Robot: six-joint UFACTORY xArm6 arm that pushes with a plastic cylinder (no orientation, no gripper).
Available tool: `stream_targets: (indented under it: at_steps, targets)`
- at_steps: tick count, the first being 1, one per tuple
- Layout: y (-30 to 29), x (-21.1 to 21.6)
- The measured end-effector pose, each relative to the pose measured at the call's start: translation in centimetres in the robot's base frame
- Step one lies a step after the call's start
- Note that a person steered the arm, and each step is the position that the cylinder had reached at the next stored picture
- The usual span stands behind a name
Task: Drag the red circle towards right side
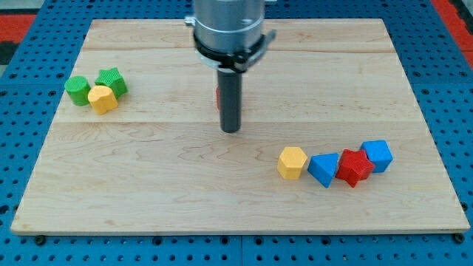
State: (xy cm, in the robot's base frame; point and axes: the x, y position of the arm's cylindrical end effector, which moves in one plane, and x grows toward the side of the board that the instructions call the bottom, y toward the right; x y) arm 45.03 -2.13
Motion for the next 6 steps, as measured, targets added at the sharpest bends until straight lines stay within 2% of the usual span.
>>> stream_targets:
  at_steps: [2, 3, 5, 6]
  targets:
    - [-2.4, -4.3]
    - [-5.7, -6.0]
    - [2.7, -6.1]
    - [4.4, -8.9]
